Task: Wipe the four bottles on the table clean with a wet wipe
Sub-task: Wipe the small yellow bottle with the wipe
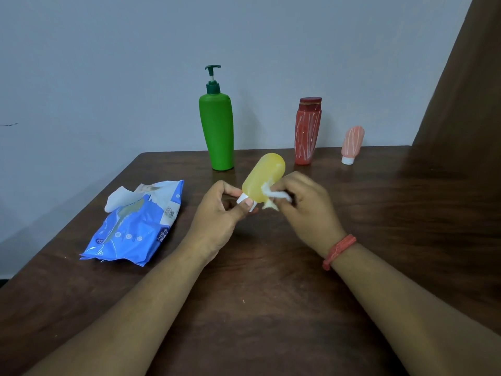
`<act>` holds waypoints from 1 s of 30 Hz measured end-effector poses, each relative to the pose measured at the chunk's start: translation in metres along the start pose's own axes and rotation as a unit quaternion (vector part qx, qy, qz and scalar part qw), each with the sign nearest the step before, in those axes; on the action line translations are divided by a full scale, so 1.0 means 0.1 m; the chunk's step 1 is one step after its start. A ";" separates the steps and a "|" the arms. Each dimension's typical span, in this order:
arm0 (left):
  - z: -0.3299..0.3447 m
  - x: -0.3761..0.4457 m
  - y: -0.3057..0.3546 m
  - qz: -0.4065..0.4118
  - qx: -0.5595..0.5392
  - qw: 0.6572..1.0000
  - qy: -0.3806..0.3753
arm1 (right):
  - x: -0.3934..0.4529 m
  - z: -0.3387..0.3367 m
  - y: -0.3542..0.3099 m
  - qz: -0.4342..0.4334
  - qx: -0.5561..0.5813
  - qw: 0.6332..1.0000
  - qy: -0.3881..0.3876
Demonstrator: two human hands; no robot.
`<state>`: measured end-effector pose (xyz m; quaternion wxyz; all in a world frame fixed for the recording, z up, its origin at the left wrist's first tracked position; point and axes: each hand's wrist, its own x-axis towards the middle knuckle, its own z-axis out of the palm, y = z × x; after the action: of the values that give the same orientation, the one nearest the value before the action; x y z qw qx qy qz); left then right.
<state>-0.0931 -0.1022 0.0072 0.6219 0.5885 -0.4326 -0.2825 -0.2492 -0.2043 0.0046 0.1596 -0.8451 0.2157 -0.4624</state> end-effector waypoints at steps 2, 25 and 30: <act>0.00 0.00 0.01 0.000 -0.005 1.000 0.006 | 0.00 0.03 -0.03 -0.025 -0.017 0.999 -0.033; 0.08 0.01 0.01 0.108 0.218 0.970 0.004 | 0.08 -0.12 0.03 -0.044 -0.120 0.992 0.021; 0.10 -0.01 0.03 0.077 0.188 0.979 0.017 | 0.14 -0.22 0.12 0.041 -0.099 0.988 0.113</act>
<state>-0.1029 -0.1058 0.0087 0.5273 0.6644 -0.5114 -0.1377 -0.2641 -0.2233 0.0207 0.0686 -0.7894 0.3115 -0.5246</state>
